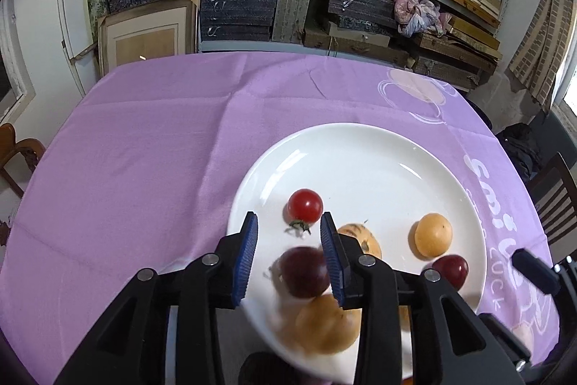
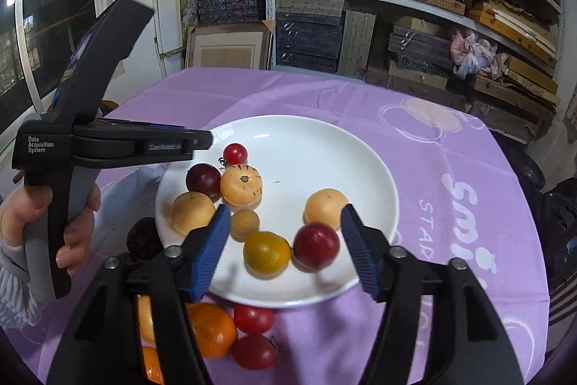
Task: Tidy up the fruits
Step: 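Move the left tool to the dark purple fruit and close on it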
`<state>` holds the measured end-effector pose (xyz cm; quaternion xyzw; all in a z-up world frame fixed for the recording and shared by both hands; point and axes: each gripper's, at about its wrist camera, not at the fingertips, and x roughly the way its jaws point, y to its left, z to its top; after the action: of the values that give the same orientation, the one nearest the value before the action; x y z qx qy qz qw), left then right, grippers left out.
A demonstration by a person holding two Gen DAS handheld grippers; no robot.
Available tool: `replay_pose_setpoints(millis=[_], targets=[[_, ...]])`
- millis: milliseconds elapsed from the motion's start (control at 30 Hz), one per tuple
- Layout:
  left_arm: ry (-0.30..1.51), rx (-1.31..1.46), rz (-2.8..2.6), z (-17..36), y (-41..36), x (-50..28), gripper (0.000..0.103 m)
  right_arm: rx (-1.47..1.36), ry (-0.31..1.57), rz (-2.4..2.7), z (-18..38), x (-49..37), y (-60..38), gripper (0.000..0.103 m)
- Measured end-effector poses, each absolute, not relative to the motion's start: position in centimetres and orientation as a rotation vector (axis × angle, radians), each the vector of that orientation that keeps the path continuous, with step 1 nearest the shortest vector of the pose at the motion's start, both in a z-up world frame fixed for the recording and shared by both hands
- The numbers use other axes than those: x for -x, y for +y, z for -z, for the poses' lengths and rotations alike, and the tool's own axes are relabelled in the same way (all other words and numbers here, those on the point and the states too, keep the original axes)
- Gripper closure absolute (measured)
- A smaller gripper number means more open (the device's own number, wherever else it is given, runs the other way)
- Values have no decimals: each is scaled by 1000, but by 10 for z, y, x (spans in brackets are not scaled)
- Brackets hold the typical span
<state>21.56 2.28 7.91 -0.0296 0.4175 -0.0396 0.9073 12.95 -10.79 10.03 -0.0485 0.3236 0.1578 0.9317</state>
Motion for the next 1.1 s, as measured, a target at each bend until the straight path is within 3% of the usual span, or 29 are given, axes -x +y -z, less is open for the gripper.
replay_pose_setpoints(millis=[100,267,467,967,1100], targets=[[834,33,60,-86,35,-177,62,71,620,-292,-106,-95,-130,19],[833,-6,30,-77,45,-117,60,-10,604,-239,-100,-48,-163,9],[844,-3,15,-52,46,-72,59,-113,572,-184,-71,-20,-193,7],[817,46,30,-36,36,-77,58,-202,625,-182,-57,-30,-209,6],[814,37,34,-32,32,-77,47,-190,634,-185,-56,-32,-206,6]])
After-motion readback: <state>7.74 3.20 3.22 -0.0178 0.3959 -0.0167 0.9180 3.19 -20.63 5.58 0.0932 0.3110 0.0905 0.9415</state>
